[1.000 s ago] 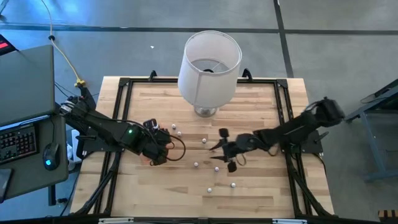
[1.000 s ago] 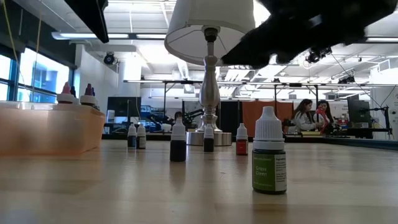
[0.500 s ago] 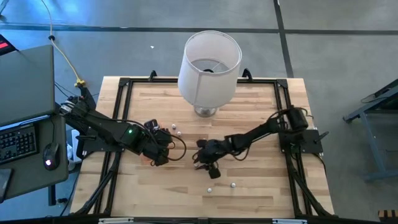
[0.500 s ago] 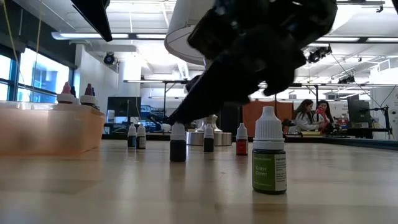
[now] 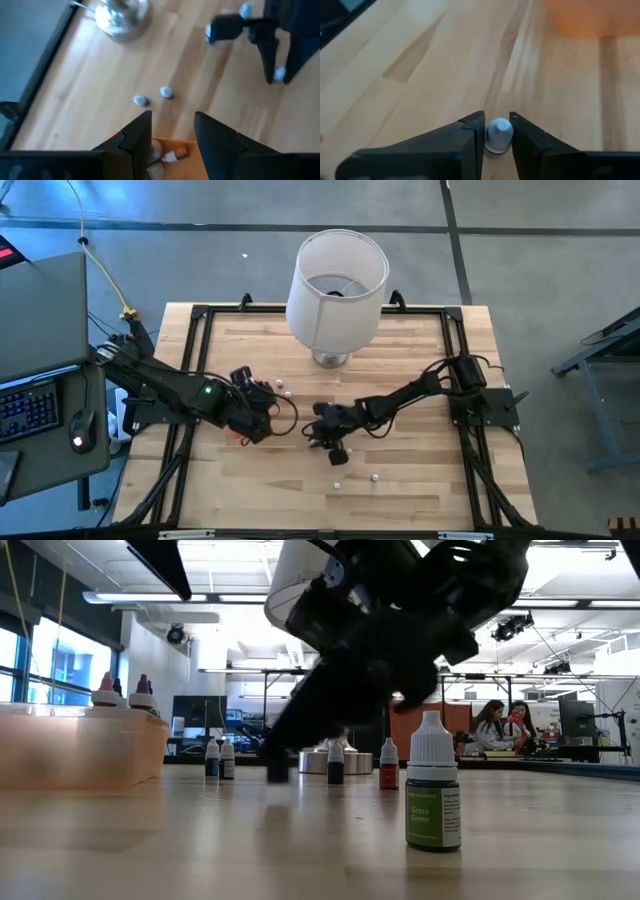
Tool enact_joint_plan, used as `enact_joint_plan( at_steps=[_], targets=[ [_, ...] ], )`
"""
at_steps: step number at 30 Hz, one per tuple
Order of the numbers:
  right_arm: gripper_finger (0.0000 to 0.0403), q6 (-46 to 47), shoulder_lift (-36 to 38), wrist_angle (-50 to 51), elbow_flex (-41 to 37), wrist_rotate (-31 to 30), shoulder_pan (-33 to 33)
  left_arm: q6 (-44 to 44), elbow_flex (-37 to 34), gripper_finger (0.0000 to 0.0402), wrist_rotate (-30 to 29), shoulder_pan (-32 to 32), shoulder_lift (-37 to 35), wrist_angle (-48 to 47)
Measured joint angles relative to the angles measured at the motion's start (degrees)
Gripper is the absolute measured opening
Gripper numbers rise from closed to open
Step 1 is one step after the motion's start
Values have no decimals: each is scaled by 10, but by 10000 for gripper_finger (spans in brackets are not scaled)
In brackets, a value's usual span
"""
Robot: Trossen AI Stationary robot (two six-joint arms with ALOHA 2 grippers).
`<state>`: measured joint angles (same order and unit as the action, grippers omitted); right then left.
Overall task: Pick & Place food coloring
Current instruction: Put the purple food coloring bottle into the orange bin
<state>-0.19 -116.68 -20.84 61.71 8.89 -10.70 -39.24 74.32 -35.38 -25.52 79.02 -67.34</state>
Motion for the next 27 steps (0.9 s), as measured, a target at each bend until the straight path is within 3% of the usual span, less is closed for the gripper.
enact_joint_plan(
  at_steps=[5,8,12,18,27],
  targets=[
    [65,42,0,-162,9,-88,-1,5,0,145,-50,4,-11,-4],
    [74,33,-1,-196,34,-168,-2,15,0,145,-90,8,-18,-5],
    [72,18,-29,-208,103,-187,0,15,0,145,-143,8,-31,-3],
    [66,13,-127,-134,253,-169,4,14,0,145,-178,8,-44,9],
    [70,-3,-251,76,463,-194,26,15,2,145,-177,8,-46,12]
  ],
)
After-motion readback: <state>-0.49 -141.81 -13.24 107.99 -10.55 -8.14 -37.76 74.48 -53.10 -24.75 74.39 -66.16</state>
